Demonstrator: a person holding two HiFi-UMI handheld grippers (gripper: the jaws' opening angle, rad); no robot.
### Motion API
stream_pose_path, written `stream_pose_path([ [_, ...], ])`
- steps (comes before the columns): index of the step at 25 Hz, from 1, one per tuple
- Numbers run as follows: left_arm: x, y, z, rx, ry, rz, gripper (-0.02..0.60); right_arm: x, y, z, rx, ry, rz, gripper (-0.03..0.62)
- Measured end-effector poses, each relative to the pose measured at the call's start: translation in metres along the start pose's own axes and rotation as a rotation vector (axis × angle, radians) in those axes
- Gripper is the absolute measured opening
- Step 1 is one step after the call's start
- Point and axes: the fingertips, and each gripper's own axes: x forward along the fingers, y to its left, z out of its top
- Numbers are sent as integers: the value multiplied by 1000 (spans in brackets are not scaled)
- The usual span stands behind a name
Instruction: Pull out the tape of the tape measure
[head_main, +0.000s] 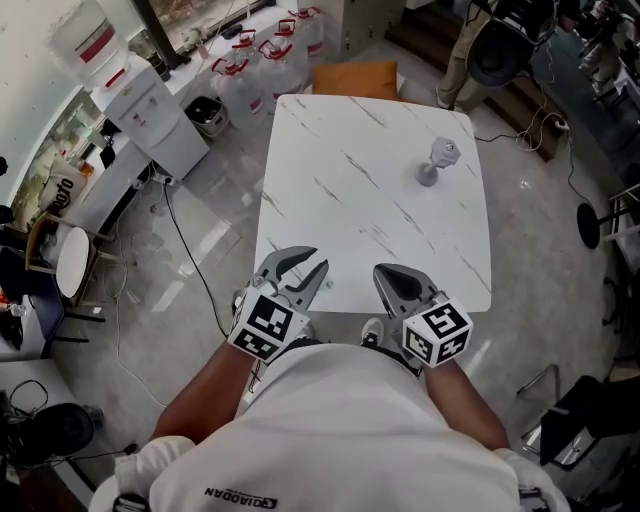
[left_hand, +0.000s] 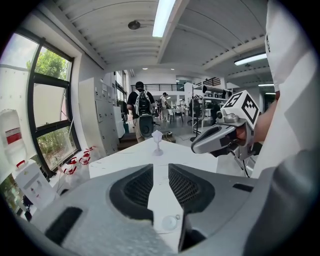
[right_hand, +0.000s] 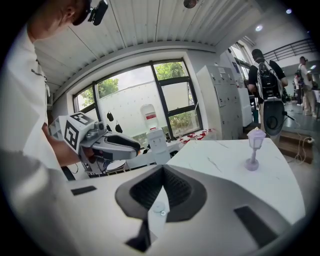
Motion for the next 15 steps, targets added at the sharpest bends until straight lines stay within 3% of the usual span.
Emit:
stream_pose_path([
  [5, 2, 0, -2, 11, -2, -15, 199, -1, 1, -1, -4, 4, 0, 6],
  [15, 4, -5, -3, 42, 8, -24, 236, -5, 3, -4, -10, 9, -6, 6],
])
